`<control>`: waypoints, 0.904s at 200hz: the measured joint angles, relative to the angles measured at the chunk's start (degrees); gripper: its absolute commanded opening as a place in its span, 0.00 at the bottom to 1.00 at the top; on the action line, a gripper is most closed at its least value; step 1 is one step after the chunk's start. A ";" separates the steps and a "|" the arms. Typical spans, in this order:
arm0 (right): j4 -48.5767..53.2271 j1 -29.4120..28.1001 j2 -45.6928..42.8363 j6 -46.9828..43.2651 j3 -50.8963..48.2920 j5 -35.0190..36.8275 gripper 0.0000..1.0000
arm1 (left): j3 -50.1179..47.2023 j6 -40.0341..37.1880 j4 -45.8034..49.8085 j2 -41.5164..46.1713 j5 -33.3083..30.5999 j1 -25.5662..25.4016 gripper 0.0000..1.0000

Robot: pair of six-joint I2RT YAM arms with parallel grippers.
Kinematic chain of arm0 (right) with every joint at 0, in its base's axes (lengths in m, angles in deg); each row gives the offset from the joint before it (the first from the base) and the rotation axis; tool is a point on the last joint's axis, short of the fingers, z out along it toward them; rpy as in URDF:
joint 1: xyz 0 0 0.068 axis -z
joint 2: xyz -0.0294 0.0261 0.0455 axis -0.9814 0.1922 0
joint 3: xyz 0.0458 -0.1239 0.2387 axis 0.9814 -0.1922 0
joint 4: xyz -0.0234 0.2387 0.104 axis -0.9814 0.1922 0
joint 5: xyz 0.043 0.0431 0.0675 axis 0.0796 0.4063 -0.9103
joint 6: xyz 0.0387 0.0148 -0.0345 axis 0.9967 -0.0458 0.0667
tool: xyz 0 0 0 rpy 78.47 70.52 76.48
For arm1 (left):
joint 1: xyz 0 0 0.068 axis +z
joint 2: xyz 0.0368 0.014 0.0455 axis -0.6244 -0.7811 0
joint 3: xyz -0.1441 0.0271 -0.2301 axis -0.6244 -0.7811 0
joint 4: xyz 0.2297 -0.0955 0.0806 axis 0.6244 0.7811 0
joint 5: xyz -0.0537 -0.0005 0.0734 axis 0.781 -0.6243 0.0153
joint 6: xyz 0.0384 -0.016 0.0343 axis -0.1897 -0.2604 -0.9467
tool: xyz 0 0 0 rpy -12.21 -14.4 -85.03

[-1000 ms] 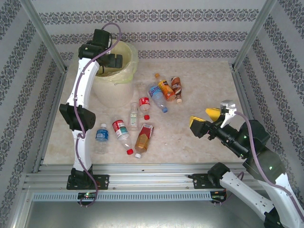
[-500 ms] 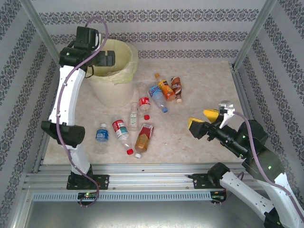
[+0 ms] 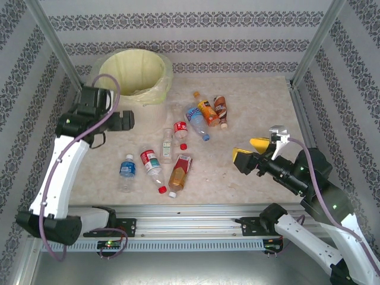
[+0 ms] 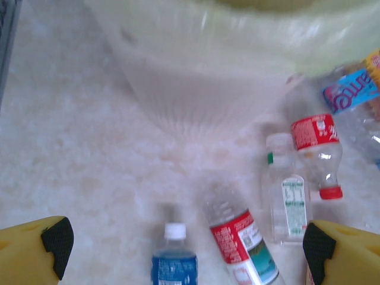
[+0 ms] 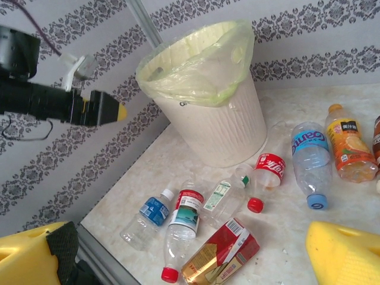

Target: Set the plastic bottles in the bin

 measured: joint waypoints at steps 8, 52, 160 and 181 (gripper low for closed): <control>-0.13 0.00 0.33 0.22 -0.02 -0.24 0.98 | -2.97 0.76 -0.28 1.75 0.17 0.00 1.00; -0.72 0.00 1.70 0.94 -0.50 -1.03 0.98 | -19.82 7.04 -0.11 6.62 3.67 0.00 1.00; -0.46 0.00 2.86 1.09 -0.92 -0.98 0.98 | -33.81 15.06 -3.37 0.31 6.69 -0.44 0.90; -0.28 0.00 2.89 1.07 -0.98 -0.98 0.98 | -33.88 15.56 -4.09 -2.12 6.69 -0.48 0.88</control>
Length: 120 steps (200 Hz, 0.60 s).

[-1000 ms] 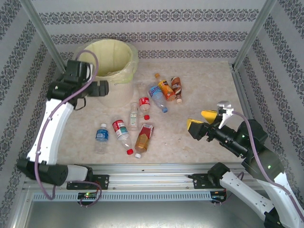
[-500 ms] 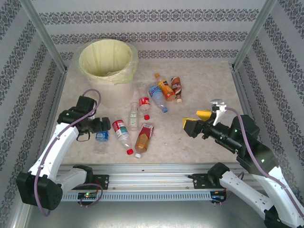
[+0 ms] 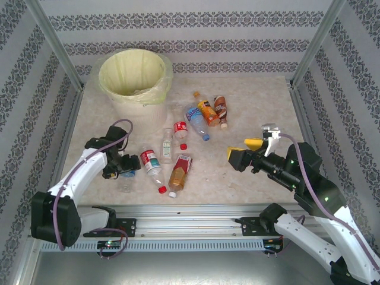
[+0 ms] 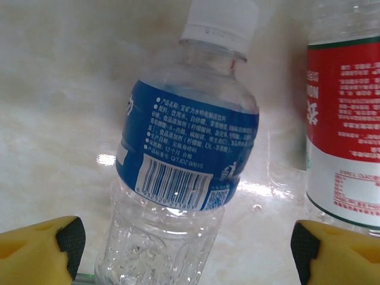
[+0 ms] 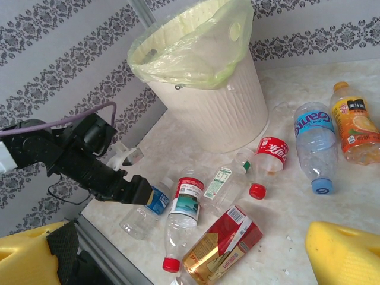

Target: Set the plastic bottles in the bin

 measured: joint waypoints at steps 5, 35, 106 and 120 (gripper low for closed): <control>0.02 0.00 0.00 0.00 0.00 0.02 0.98 | 0.00 0.02 -0.11 -0.48 0.00 0.00 0.86; 0.37 0.00 0.00 -0.02 0.00 0.07 0.98 | -0.17 0.39 -0.90 -3.30 0.04 0.00 0.82; 1.84 0.00 -0.98 -0.22 -0.11 1.01 0.98 | -1.09 0.39 -3.13 -9.73 1.49 -0.76 0.77; 2.01 0.00 -1.14 -0.24 -0.13 1.31 0.98 | -1.14 0.39 -3.34 -10.16 1.66 -0.90 0.72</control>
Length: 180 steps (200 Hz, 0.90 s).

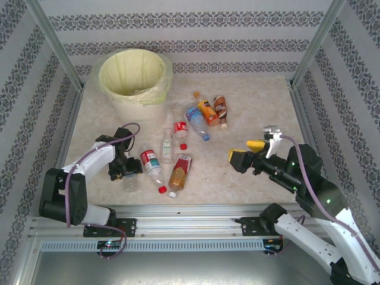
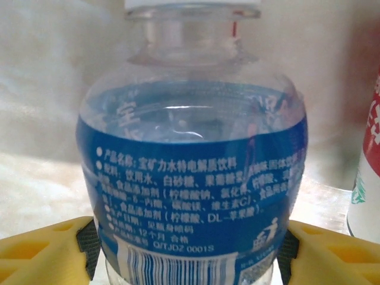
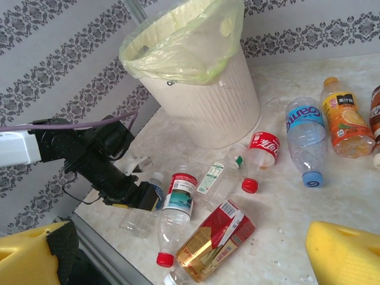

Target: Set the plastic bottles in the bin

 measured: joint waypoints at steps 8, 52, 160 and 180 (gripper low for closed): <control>0.07 0.00 0.00 0.00 0.00 0.22 0.98 | 0.00 0.02 -0.15 -0.04 0.04 -0.15 0.70; 0.48 0.00 0.00 -0.02 -0.42 0.44 0.98 | 0.07 0.22 -0.24 0.37 0.28 -0.31 0.60; -6.19 0.00 -2.54 0.24 -1.64 -5.62 0.98 | 5.73 -0.31 2.75 15.98 2.14 -0.50 0.60; -8.87 0.00 -2.51 0.44 -1.64 -7.37 0.98 | 10.58 -0.85 4.46 19.02 2.38 -0.52 0.61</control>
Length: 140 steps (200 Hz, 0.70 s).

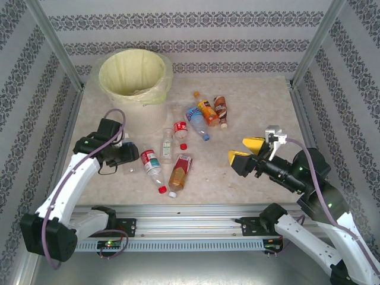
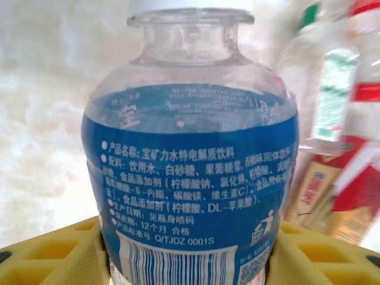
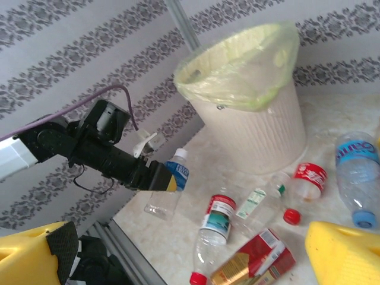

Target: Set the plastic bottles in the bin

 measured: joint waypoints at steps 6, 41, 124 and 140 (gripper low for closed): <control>-0.85 0.00 0.04 0.13 0.02 -0.57 0.98 | 2.08 -0.15 0.76 0.57 0.00 0.02 0.61; -4.48 0.00 0.52 1.16 0.28 -2.58 0.98 | 12.37 -1.62 2.29 1.25 -0.07 0.02 0.60; -7.52 0.00 0.68 1.77 0.83 -4.22 0.98 | 37.07 -8.79 2.95 -9.90 -1.62 0.02 0.59; -7.69 0.00 0.59 1.77 0.94 -4.22 0.98 | 41.97 -10.60 1.84 -13.38 -1.99 0.00 0.57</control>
